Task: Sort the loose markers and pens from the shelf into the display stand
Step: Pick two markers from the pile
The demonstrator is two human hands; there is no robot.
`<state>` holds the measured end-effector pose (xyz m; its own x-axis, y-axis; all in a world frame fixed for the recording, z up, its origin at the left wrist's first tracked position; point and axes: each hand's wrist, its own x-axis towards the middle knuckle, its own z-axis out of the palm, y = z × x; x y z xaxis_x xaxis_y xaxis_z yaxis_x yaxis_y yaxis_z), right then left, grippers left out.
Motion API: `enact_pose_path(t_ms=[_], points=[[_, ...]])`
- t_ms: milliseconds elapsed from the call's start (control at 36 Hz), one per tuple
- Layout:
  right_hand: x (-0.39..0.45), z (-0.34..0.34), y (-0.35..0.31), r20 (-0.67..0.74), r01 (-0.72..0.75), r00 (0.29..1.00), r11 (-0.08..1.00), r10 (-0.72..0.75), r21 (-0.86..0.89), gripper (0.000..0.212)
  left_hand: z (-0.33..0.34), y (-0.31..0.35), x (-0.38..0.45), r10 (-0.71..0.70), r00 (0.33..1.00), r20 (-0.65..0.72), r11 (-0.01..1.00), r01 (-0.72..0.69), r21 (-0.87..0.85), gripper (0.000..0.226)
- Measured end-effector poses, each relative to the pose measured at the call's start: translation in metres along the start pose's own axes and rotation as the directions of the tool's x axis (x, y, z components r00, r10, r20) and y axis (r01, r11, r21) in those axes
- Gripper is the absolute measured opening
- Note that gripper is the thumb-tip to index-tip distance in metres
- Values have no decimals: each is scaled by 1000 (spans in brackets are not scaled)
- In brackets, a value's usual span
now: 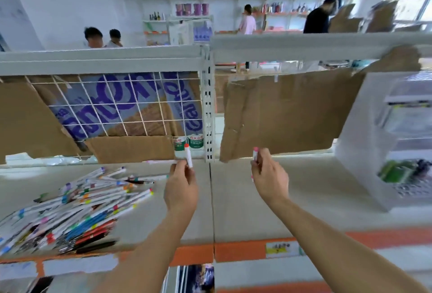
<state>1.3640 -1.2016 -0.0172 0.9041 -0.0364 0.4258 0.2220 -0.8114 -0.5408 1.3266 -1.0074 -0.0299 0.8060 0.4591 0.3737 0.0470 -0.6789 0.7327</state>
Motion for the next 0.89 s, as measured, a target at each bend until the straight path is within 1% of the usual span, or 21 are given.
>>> enact_pose_path(t_ms=[56, 139, 278, 361, 528, 611, 722, 806, 889], points=[[-3, -20, 22, -43, -31, 999, 999, 30, -13, 10, 18, 20, -12, 18, 999, 26, 1000, -18, -7, 14], [-11, -55, 56, -109, -48, 993, 999, 47, -14, 12, 43, 55, -33, 63, 998, 31, 997, -62, -35, 18], [-24, -119, 112, -213, -38, 977, 998, 26, -54, 16, 84, 111, -70, 165, 985, 51, 981, -158, -116, 13], [-30, -151, 146, -237, -54, 971, 994, 30, -93, 9, 105, 144, -93, 227, 972, 56, 966, -217, -139, 17], [-33, -204, 205, -303, -114, 950, 988, 77, -106, 11, 145, 208, -124, 242, 968, 73, 952, -222, -209, 20], [-29, -226, 226, -341, -160, 934, 980, 111, -120, 11, 161, 233, -130, 273, 958, 85, 937, -245, -250, 21], [-16, -250, 248, -374, -209, 914, 972, 155, -108, 14, 180, 259, -125, 359, 929, 87, 898, -319, -305, 22], [0, -265, 259, -421, -214, 894, 971, 151, -106, 17, 195, 273, -118, 407, 907, 111, 868, -346, -356, 23], [18, -274, 270, -476, -215, 866, 974, 154, -76, 16, 212, 287, -108, 407, 907, 109, 862, -343, -373, 24]])
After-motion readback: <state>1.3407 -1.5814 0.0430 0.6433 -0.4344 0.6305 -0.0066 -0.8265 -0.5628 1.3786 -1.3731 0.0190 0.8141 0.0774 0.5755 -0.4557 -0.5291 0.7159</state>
